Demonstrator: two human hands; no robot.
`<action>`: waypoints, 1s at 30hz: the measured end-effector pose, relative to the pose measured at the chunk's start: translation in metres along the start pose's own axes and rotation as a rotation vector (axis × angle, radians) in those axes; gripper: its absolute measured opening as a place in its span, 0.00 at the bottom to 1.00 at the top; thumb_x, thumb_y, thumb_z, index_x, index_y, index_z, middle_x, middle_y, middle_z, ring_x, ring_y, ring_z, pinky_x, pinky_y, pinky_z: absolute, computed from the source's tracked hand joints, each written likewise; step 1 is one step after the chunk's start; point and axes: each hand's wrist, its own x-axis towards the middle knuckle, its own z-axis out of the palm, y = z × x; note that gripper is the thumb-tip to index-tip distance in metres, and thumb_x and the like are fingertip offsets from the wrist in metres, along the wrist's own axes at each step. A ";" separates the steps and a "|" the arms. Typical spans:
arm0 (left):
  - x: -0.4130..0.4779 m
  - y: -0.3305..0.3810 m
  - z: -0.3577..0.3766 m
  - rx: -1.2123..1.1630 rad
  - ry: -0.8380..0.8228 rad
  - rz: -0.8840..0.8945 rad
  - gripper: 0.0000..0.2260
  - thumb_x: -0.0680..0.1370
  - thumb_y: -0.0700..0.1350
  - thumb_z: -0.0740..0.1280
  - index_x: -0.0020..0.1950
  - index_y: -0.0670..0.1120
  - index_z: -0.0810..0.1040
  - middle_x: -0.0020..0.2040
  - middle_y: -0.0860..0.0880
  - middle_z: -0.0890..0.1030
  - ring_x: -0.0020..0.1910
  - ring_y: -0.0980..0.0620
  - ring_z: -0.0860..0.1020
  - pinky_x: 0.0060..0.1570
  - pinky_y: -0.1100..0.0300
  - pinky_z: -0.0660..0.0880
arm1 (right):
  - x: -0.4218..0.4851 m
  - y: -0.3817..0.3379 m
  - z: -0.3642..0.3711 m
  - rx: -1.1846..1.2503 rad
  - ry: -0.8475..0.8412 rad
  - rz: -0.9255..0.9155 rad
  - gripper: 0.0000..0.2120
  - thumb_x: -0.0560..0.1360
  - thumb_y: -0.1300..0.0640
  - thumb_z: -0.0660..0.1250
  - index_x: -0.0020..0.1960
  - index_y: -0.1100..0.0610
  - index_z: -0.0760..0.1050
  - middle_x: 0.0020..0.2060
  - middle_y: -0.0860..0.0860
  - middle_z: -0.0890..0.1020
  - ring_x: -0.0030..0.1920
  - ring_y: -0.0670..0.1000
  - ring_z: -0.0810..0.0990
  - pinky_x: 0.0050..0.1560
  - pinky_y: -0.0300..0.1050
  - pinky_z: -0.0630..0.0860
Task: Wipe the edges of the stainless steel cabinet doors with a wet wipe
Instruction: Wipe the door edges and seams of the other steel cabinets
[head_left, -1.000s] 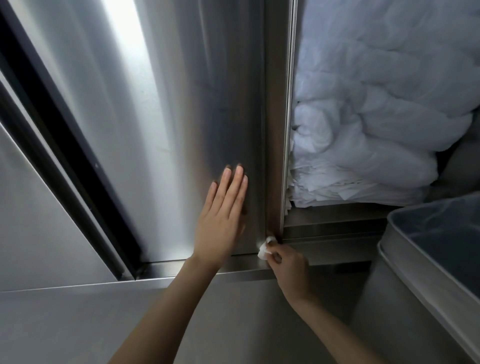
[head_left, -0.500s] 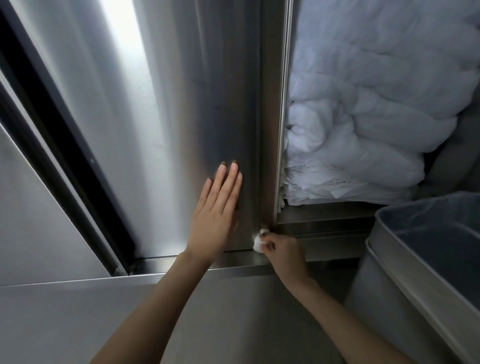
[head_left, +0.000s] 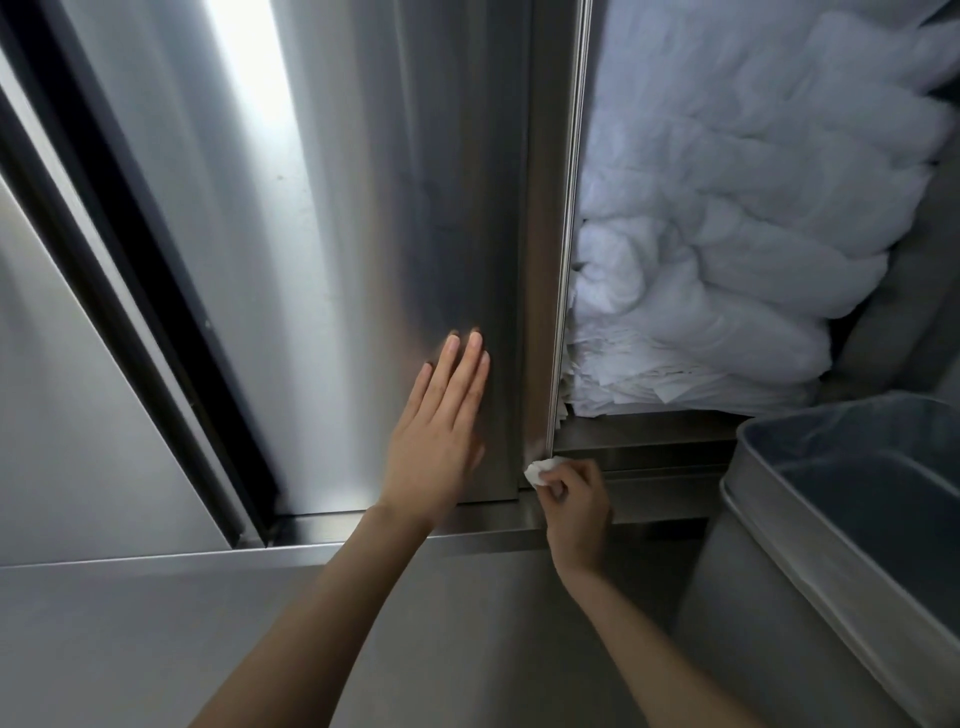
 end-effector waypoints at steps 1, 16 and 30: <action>0.000 0.000 0.000 -0.004 -0.003 -0.001 0.38 0.70 0.41 0.75 0.77 0.40 0.60 0.78 0.43 0.57 0.77 0.41 0.54 0.74 0.48 0.56 | 0.001 0.000 0.006 -0.013 0.020 0.020 0.08 0.63 0.71 0.76 0.38 0.63 0.80 0.40 0.55 0.77 0.39 0.55 0.78 0.39 0.39 0.70; 0.001 -0.006 0.002 0.111 -0.034 0.013 0.36 0.75 0.42 0.70 0.78 0.44 0.54 0.79 0.45 0.55 0.78 0.45 0.52 0.75 0.53 0.53 | 0.059 -0.043 -0.014 0.008 0.204 -0.352 0.09 0.65 0.68 0.76 0.43 0.64 0.78 0.40 0.57 0.80 0.41 0.53 0.79 0.41 0.43 0.78; 0.001 -0.003 -0.022 0.042 0.071 0.064 0.35 0.68 0.40 0.75 0.73 0.39 0.67 0.75 0.43 0.65 0.74 0.41 0.63 0.68 0.42 0.68 | 0.076 -0.066 -0.039 -0.199 0.077 -0.586 0.08 0.65 0.69 0.76 0.44 0.66 0.82 0.39 0.57 0.80 0.37 0.54 0.79 0.36 0.46 0.80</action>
